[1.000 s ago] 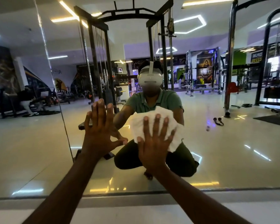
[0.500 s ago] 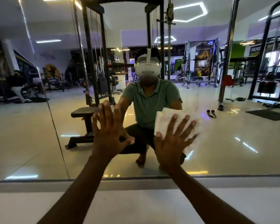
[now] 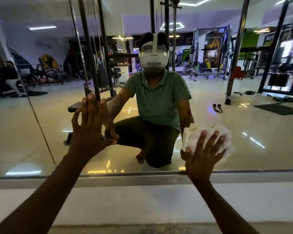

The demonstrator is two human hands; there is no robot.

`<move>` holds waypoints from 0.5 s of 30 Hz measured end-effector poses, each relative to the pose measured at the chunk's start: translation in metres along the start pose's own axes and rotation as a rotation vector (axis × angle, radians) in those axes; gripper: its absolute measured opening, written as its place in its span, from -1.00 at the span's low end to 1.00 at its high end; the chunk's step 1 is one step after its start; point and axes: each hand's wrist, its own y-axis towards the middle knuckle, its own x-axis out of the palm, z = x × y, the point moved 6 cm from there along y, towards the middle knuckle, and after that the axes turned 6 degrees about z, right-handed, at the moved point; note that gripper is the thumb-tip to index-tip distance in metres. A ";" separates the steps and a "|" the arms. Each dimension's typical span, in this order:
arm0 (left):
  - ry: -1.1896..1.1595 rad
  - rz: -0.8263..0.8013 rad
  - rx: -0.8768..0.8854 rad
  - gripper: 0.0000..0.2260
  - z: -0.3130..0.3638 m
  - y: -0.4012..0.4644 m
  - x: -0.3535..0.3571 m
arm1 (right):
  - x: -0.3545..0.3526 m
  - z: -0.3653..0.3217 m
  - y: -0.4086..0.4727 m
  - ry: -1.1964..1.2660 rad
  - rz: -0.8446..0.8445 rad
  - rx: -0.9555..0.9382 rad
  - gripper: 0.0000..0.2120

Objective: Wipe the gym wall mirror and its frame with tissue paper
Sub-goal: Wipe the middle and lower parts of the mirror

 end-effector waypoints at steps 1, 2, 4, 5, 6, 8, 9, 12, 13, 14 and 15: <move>-0.014 -0.005 -0.023 0.20 0.004 0.000 0.001 | 0.002 -0.014 0.001 0.016 0.010 0.098 -0.22; -0.026 -0.006 -0.051 0.21 0.008 -0.001 0.002 | 0.005 -0.033 0.000 0.022 0.020 0.172 -0.19; -0.020 0.003 -0.075 0.21 0.013 -0.004 0.002 | 0.012 -0.082 -0.003 0.033 0.008 0.158 -0.21; -0.003 0.008 -0.063 0.22 0.013 -0.005 0.002 | 0.017 -0.105 -0.005 0.024 -0.018 0.053 -0.25; 0.018 0.005 -0.044 0.23 0.010 -0.006 0.001 | 0.021 -0.126 -0.006 0.027 -0.050 -0.093 -0.28; 0.055 -0.002 -0.015 0.22 0.004 -0.008 -0.001 | 0.023 -0.148 -0.002 0.076 -0.079 -0.362 -0.36; 0.076 0.002 -0.002 0.20 0.000 -0.009 -0.002 | 0.022 -0.149 0.003 0.105 -0.063 -0.445 -0.38; 0.102 0.012 0.016 0.13 -0.014 -0.019 -0.002 | 0.017 -0.120 0.024 0.118 0.008 -0.387 -0.36; 0.097 0.024 -0.013 0.12 -0.025 -0.025 -0.005 | 0.015 -0.106 0.030 0.109 0.023 -0.307 -0.32; 0.089 0.029 -0.056 0.14 -0.042 -0.034 -0.008 | 0.014 -0.096 0.029 0.099 0.027 -0.215 -0.29; 0.086 0.031 -0.092 0.17 -0.059 -0.043 -0.012 | 0.013 -0.091 0.026 0.082 0.028 -0.136 -0.27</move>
